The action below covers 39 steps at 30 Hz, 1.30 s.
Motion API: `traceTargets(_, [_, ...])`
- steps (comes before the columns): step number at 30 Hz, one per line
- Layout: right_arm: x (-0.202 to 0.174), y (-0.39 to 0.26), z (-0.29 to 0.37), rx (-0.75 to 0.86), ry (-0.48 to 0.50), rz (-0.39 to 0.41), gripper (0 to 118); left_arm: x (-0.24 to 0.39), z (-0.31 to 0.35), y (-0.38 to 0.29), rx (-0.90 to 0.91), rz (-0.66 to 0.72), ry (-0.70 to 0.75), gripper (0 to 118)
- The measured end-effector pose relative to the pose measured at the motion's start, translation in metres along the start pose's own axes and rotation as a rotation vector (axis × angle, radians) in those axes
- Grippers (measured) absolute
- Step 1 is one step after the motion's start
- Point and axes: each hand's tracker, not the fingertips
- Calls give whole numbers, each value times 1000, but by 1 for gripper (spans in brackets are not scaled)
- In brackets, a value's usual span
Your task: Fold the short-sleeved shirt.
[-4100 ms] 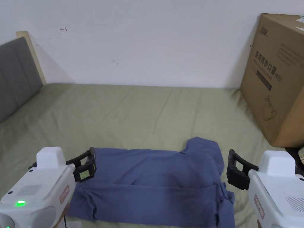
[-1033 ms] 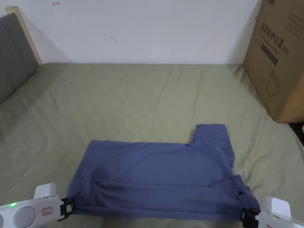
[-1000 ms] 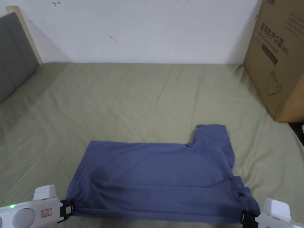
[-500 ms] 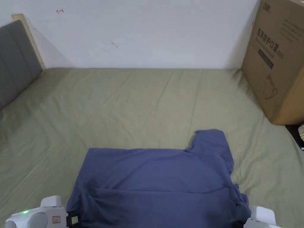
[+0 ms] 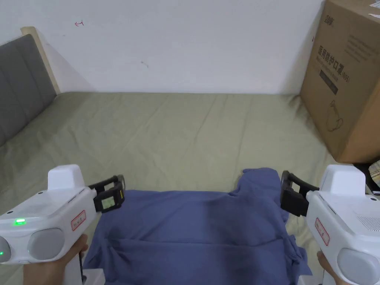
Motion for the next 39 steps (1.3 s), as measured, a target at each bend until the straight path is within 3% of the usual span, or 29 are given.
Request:
traceTargets(5, [-17, 6, 7, 115, -32, 73, 70, 20, 9, 4, 185, -87, 23, 74])
traceTargets(6, [-19, 5, 9, 127, -28, 84, 62, 23, 11, 3, 210, -100, 21, 62])
traceTargets(8, [-26, 8, 17, 147, -38, 103, 37, 25, 8, -2, 226, -101, 20, 30])
traceTargets(9, [-28, 7, 18, 150, -42, 112, 12, 26, 8, -3, 231, -109, 12, 8])
traceTargets(10, [-28, 6, 19, 153, -40, 116, 2, 26, 9, -4, 228, -111, 3, 2])
traceTargets(18, [-26, 3, 5, 143, -26, 105, 0, 26, -1, -5, 182, -150, -36, 0])
traceTargets(24, [-23, 3, -21, 110, -27, 96, 0, 10, -45, 3, 65, -142, -59, 0])
traceTargets(31, [-20, -5, -58, 54, -33, 105, 0, -16, -138, 12, -103, -137, -29, 0])
traceTargets(37, [-12, -10, -107, 3, -44, 105, 0, -50, -245, -7, -354, -84, -20, 0])
traceTargets(38, [-11, -12, -114, -7, -46, 102, 0, -56, -262, -13, -416, -55, -12, 1])
traceTargets(39, [-11, -13, -120, -15, -47, 102, 0, -64, -280, -21, -449, -30, -10, 10])
